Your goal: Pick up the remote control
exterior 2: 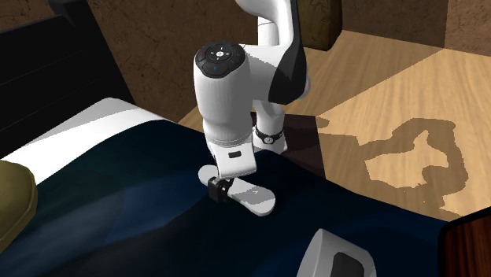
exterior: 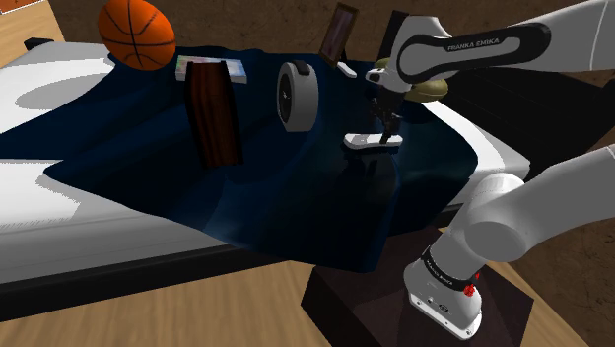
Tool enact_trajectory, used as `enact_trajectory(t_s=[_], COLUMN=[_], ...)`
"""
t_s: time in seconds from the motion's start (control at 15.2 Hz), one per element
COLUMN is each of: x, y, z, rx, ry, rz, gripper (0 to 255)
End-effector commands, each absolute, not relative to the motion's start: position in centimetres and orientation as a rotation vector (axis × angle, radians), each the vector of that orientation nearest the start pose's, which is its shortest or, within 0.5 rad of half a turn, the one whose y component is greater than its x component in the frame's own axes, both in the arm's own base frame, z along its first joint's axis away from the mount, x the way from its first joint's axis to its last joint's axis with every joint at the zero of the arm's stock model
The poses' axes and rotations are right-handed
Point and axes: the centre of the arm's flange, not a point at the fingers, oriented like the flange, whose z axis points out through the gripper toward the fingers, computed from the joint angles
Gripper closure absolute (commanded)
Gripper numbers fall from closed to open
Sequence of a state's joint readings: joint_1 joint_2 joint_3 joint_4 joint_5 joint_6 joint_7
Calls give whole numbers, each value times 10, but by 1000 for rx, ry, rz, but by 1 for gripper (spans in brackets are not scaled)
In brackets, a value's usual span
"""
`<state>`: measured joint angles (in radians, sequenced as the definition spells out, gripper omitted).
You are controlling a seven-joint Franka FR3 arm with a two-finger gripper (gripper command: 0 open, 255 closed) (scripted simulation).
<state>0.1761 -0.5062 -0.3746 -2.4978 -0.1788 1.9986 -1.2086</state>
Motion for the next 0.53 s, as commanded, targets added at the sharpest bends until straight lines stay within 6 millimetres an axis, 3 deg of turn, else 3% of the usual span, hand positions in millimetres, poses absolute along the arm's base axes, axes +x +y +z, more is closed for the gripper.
enact_trajectory(t_s=[0.0, 0.13, 0.2, 0.46], x=[386, 386, 386, 386], y=[-91, -91, -91, -91], z=[436, 433, 433, 433], rx=[-2632, -2632, -2632, -2632], ry=[-1674, -1674, -1674, -1674], rz=[2, 2, 2, 3], gripper=[0, 0, 255, 255])
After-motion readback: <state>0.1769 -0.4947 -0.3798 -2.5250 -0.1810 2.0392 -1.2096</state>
